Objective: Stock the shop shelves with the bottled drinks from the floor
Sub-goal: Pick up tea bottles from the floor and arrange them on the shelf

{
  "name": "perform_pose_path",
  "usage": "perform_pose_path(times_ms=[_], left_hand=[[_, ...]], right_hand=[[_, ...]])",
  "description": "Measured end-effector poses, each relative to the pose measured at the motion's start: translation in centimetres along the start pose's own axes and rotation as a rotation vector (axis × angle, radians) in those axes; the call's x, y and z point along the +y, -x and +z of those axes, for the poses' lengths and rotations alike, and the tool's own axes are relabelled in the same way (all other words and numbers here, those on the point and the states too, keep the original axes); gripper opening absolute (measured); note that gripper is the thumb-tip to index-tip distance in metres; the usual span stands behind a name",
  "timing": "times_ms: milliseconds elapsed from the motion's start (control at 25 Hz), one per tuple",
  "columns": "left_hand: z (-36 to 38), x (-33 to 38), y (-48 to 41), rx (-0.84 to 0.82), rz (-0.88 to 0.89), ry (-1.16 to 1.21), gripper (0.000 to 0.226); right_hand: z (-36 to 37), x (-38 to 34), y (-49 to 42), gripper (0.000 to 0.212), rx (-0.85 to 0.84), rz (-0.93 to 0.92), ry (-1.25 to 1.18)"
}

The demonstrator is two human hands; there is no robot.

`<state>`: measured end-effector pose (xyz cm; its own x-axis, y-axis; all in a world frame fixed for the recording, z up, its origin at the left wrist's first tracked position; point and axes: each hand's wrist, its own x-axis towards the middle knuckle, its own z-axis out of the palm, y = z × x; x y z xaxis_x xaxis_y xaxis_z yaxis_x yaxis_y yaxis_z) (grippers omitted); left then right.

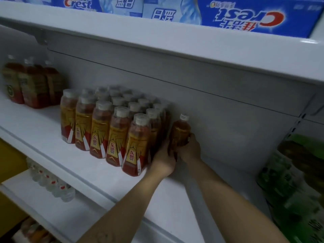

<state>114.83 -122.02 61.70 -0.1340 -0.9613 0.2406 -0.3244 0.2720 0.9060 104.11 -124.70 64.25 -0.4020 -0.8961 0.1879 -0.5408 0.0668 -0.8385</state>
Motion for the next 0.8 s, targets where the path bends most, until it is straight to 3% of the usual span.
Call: perform_pose_path(times_ms=[160,320,440,480,600,680,800], left_hand=[[0.8,-0.4,-1.6,-0.047,-0.014,-0.043,0.053],[2.2,-2.4,-3.6,0.027,-0.006,-0.193,0.047],[4.0,-3.1,-4.6,0.136,-0.176,0.110,0.038],[3.8,-3.1,-4.6,0.115,-0.197,0.064,0.038],[2.1,-2.8,-4.1,0.039,-0.034,-0.104,0.054],[1.7,-3.0,-3.6,-0.039,-0.038,-0.079,0.056],[1.6,-2.7,-3.2,0.000,-0.041,-0.041,0.053]], right_hand=[[1.5,0.4,-3.2,0.061,0.020,-0.006,0.058],[2.8,-0.1,-4.7,0.064,0.035,0.010,0.126],[3.6,-0.5,-5.3,0.060,0.056,0.000,0.160],[3.8,-0.5,-5.4,0.059,0.071,-0.006,0.149],[4.2,-0.3,-5.2,0.056,0.118,-0.011,0.114],[4.2,-0.3,-4.8,0.055,0.098,-0.002,0.089],[3.6,0.0,-4.2,0.056,0.045,0.050,0.078]])
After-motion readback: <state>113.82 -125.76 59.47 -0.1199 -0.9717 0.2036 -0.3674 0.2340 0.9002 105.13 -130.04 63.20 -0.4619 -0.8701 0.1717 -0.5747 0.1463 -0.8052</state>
